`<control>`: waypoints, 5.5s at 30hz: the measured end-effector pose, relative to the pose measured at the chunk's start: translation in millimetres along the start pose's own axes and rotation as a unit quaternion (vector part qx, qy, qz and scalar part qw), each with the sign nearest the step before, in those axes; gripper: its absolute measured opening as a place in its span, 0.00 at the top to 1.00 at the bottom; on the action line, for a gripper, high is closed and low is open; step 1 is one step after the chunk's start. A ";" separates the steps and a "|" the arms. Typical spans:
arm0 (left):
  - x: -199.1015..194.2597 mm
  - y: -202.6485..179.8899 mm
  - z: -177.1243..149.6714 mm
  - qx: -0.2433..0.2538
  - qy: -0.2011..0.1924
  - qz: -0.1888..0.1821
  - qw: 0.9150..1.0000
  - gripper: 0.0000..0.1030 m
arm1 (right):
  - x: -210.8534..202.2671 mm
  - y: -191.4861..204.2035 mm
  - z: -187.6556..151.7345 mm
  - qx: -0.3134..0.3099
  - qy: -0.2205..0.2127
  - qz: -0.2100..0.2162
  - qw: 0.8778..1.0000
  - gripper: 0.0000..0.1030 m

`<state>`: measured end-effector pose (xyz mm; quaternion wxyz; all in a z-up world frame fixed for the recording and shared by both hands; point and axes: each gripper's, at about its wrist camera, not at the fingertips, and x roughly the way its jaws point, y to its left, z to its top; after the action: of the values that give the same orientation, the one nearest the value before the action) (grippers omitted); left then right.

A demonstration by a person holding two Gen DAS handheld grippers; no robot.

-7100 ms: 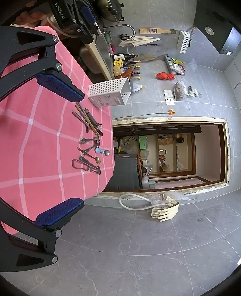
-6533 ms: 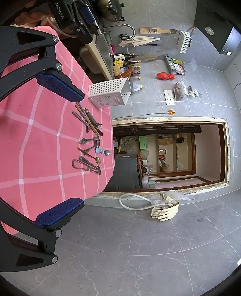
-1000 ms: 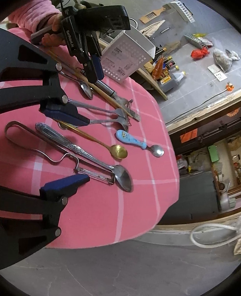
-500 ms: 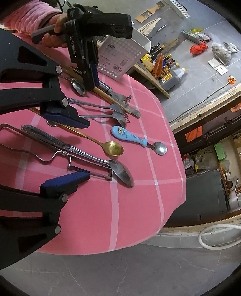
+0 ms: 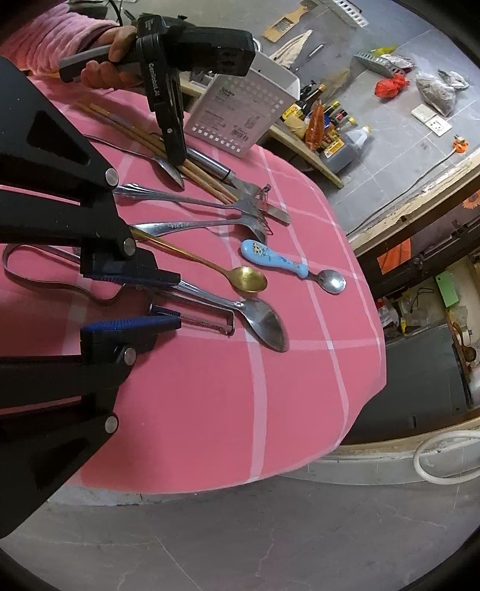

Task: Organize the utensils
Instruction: 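Grasp a wooden chopstick with the left tool while the right tool grasps the wire tongs, then lift and carry the chopstick and wire tongs over the white caddy, then open the left tool dropping the chopstick while the right tool releases the tongs into the caddy, then move both open tools back over the remaining utensils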

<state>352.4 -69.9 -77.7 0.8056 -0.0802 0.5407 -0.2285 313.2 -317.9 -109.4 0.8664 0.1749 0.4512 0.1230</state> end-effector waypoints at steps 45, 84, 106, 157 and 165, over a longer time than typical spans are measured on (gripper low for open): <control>-146.6 -20.8 -13.2 0.009 -0.297 -0.060 0.953 0.93 | -72.5 80.4 20.6 -0.079 -0.189 0.176 0.963 0.89; -238.9 60.2 39.0 -0.034 -0.568 0.079 0.818 0.93 | -12.5 257.1 95.4 -0.184 -0.286 0.220 0.914 0.89; -218.7 90.1 17.6 -0.038 -0.554 0.062 0.829 0.93 | 18.9 254.9 90.2 -0.208 -0.235 0.216 0.924 0.89; -215.7 33.1 -32.0 0.038 -0.532 0.129 0.836 0.05 | -71.9 183.5 45.3 -0.161 -0.353 0.074 0.919 0.11; -205.7 7.3 -53.2 0.055 -0.521 0.125 0.842 0.00 | -111.5 151.1 28.3 -0.155 -0.371 0.039 0.915 0.02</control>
<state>242.2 36.4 69.8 0.9935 -0.0747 0.0329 -0.0794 265.5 -227.4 50.6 0.9824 0.0886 0.0652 0.1510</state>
